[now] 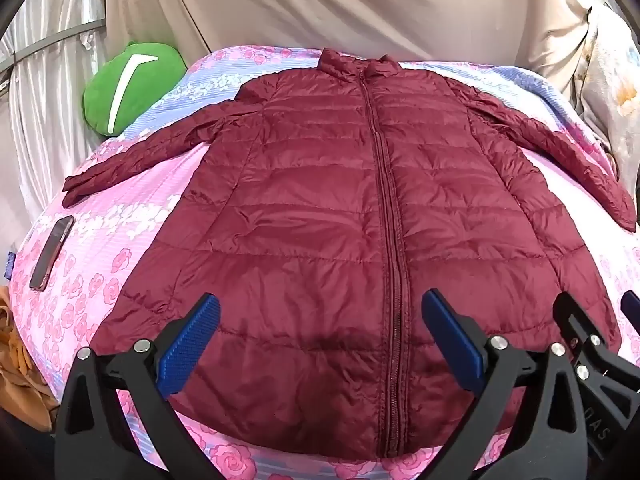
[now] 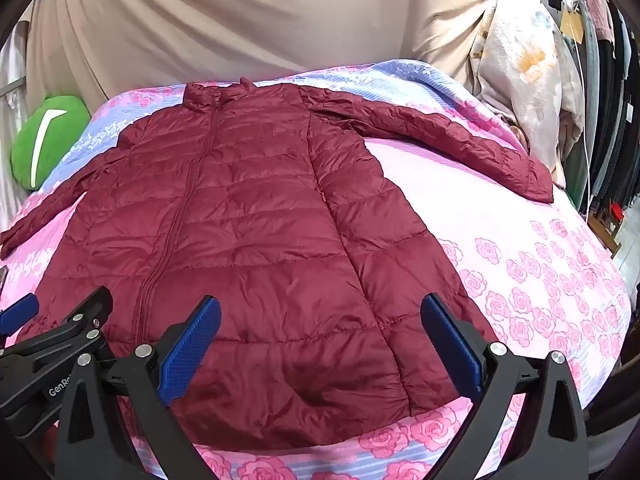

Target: Fold large clothes

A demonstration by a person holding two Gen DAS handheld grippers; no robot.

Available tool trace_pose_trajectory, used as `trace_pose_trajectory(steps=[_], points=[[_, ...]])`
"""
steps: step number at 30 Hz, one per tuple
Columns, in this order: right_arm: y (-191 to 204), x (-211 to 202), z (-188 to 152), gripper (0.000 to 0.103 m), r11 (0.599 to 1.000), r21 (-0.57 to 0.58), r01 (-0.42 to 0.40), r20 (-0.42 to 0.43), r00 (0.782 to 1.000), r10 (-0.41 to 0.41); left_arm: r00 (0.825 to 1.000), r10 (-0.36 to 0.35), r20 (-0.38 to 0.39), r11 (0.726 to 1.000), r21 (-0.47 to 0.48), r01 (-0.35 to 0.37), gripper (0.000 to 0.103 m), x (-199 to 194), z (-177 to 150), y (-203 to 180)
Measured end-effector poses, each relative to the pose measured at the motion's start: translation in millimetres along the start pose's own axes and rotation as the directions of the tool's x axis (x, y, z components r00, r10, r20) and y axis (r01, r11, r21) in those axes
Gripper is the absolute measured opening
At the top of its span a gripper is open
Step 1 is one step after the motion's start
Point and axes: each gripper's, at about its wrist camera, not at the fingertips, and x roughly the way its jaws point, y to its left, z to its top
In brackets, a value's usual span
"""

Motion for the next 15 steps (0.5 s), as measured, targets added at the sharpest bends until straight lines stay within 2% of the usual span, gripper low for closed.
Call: trace_pose_trajectory(steps=[15], points=[[-0.7,2.3,1.0,0.098,1.000,-0.001,0.001,0.002,1.000,-0.001,1.000,-0.010,-0.010,1.000,-0.006,0.010,0.098,4.9,3.7,-1.7]])
